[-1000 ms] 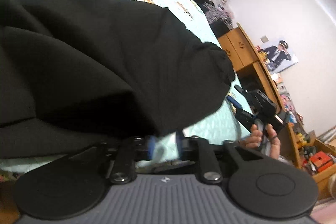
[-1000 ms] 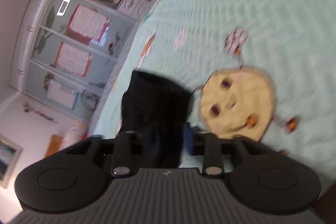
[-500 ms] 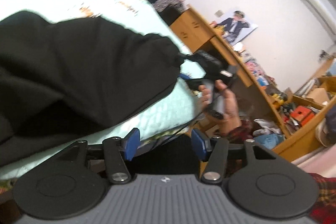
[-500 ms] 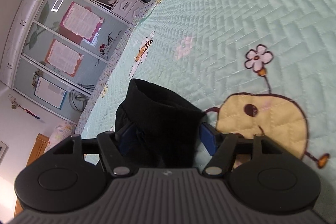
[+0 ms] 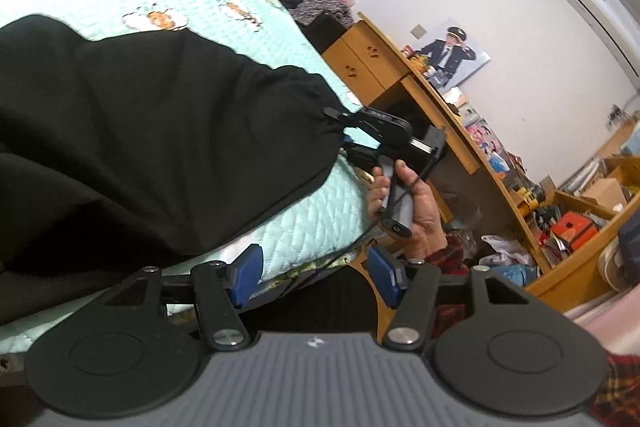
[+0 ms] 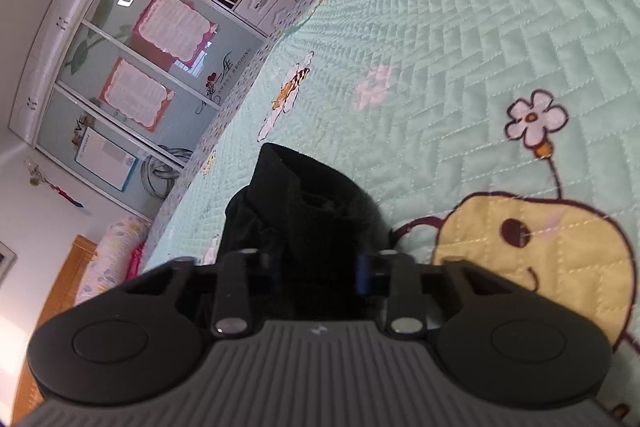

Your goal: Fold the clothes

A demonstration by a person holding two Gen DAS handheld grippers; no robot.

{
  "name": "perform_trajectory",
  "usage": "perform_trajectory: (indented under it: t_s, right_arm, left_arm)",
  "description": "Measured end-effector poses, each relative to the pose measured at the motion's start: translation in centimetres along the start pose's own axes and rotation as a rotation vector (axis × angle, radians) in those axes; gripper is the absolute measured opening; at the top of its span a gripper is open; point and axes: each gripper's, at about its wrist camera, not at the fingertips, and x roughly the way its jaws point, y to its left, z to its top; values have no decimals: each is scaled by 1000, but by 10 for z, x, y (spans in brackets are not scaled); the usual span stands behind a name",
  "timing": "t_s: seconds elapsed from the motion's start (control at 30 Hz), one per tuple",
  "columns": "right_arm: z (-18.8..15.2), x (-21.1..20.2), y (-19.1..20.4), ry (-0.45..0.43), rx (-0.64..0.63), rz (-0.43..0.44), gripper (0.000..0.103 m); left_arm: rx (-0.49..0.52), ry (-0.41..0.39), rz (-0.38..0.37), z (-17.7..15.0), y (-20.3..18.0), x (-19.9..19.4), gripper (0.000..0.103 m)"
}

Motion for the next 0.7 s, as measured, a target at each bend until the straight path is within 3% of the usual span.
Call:
perform_trajectory:
  t_s: [0.13,0.43,0.63,0.7]
  right_arm:
    - [-7,-9,20,-51,-119,-52,27]
    - [-7,-17,12,-66,-113,-63,23]
    - [16,-60,18,-211,-113,-33,20]
    - [25,-65,7,-226,-105,-87,19]
  left_arm:
    - [-19,-8,1,5,2,1,61]
    - [32,-37,-41,12,-4,-2,62]
    - [20,-74,-30,25,-4,-1,62]
    - [24,-86,-36,26,-4,0,62]
